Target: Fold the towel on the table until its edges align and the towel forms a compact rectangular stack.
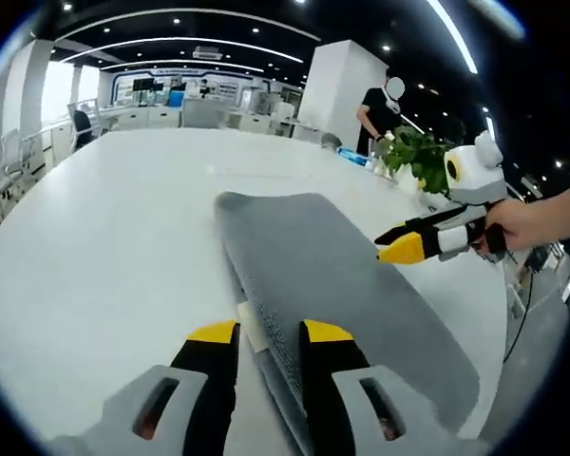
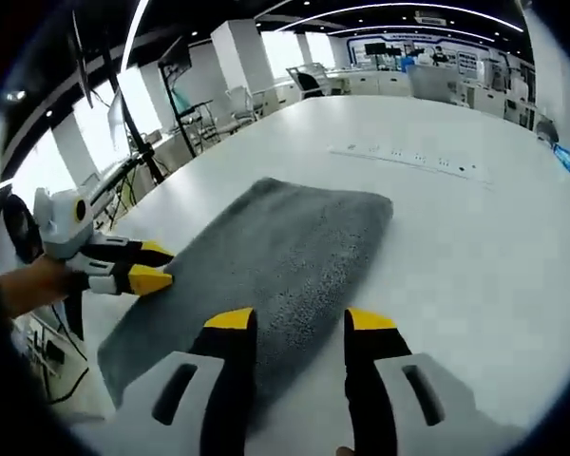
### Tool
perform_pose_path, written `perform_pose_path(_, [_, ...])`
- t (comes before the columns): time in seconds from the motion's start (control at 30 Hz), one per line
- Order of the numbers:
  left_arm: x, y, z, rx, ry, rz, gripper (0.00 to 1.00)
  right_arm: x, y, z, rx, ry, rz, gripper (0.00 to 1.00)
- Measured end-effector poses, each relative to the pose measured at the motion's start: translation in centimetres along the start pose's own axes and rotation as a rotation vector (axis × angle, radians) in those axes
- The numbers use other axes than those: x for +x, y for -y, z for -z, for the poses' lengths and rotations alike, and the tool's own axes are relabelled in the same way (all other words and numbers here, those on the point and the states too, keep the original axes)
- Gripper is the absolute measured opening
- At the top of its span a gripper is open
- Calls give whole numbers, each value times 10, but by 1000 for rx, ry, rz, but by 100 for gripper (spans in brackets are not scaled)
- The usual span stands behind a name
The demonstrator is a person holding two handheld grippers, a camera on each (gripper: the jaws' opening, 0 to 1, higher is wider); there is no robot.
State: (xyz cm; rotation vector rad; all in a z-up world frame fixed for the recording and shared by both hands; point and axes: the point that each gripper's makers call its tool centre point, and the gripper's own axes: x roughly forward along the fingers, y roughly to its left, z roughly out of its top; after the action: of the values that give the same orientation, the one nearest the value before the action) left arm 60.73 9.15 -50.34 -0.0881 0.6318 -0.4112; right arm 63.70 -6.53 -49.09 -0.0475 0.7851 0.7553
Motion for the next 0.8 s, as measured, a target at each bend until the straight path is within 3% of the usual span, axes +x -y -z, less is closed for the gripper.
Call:
perform_pose_path(0.3, [6,7,2,39,-19,-4,24,5,-2,15,50,-11,-17,26])
perform_pose_path(0.53, [6,6,3,8,-11,-17,23,10,3,24,85,-36,-13,19])
perform_pose_path(0.8, [8,16,5,22,-34,-8,15,5,0,23,41,1,-4,9])
